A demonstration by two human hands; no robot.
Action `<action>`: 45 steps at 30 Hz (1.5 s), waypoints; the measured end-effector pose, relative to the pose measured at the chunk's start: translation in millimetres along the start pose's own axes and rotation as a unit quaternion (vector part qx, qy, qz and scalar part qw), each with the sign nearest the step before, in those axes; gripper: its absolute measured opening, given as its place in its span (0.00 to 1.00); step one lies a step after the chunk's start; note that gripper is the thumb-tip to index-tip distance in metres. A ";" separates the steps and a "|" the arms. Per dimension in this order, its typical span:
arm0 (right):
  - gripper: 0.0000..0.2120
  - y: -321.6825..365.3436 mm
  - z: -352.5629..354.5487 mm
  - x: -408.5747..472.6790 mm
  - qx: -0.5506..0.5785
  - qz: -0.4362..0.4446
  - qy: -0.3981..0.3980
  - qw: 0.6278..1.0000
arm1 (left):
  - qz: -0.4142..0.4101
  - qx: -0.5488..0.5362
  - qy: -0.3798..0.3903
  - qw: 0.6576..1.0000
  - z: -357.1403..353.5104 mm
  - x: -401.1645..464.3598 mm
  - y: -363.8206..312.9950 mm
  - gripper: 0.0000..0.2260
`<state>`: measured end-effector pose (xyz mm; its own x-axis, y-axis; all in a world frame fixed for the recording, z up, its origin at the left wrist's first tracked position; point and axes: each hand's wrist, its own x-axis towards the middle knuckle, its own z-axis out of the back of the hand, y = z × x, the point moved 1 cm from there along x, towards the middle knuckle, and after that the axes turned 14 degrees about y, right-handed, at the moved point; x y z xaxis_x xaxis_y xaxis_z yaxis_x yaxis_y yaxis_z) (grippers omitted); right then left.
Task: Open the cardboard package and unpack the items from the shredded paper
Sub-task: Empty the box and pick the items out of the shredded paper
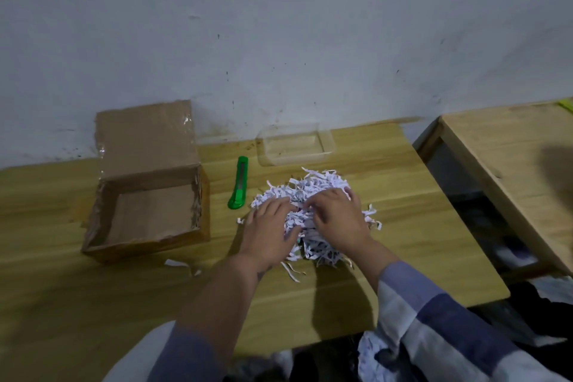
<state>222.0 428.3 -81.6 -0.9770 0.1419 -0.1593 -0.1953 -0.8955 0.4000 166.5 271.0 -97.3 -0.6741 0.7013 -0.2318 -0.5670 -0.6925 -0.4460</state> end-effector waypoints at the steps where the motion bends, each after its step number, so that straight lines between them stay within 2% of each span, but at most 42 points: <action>1: 0.10 -3.7 -2.8 -2.0 -0.005 -0.021 0.019 1.000 | 0.018 -0.009 0.003 1.000 -3.7 -2.1 4.6 0.18; 4: 0.09 -16.5 -2.2 -11.7 0.016 -0.078 0.008 0.997 | 0.052 -0.052 -0.019 0.997 -8.9 -12.2 20.8 0.19; 6: 0.10 -14.9 1.6 -9.7 -0.005 -0.082 -0.009 0.997 | 0.060 -0.063 -0.012 0.996 -11.5 -17.1 28.6 0.21; 10: 0.09 12.6 11.2 13.8 -0.029 0.007 -0.072 0.997 | 0.094 -0.100 0.008 0.990 -16.3 -21.1 32.8 0.27; 11: 0.09 20.2 10.9 22.4 -0.031 0.042 -0.052 0.997 | 0.096 -0.096 0.010 0.991 -16.7 -21.4 33.2 0.27; 13: 0.11 34.8 7.6 38.6 -0.032 0.068 0.045 0.996 | 0.085 -0.085 0.019 0.993 -18.7 -21.7 36.6 0.27; 16: 0.15 46.2 2.3 55.9 -0.077 0.007 0.197 0.977 | 0.066 -0.026 0.053 0.996 -25.3 -21.6 45.5 0.32; 18: 0.14 47.9 0.1 59.1 -0.087 -0.014 0.238 0.967 | 0.073 0.025 0.079 0.994 -28.2 -22.8 47.5 0.32; 20: 0.13 47.1 0.4 60.0 -0.071 -0.016 0.242 0.968 | 0.074 0.040 0.086 0.993 -28.2 -23.2 46.4 0.31; 28: 0.10 43.8 3.1 51.8 0.031 0.000 0.175 0.984 | 0.091 0.061 0.109 0.988 -24.1 -27.4 37.1 0.31; 34: 0.13 40.6 14.9 42.8 0.090 0.010 0.135 0.987 | 0.092 0.047 0.110 0.989 -23.9 -25.4 36.4 0.28; 38: 0.10 26.4 36.3 36.8 0.303 -0.017 0.082 0.949 | 0.101 0.011 0.104 0.989 -12.6 -26.1 31.2 0.29; 42: 0.05 9.0 52.1 24.9 0.410 -0.053 0.004 0.911 | 0.089 -0.066 0.017 0.994 11.6 -19.9 15.8 0.29; 45: 0.08 1.3 55.5 13.0 0.510 -0.078 0.006 0.857 | 0.077 -0.122 -0.039 0.989 29.8 -4.4 -6.1 0.30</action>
<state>204.2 452.4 -33.0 -0.9327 0.2166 -0.2884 -0.3019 -0.0315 0.9528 158.8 267.1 -67.8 -0.7839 0.5685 -0.2497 -0.3304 -0.7224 -0.6074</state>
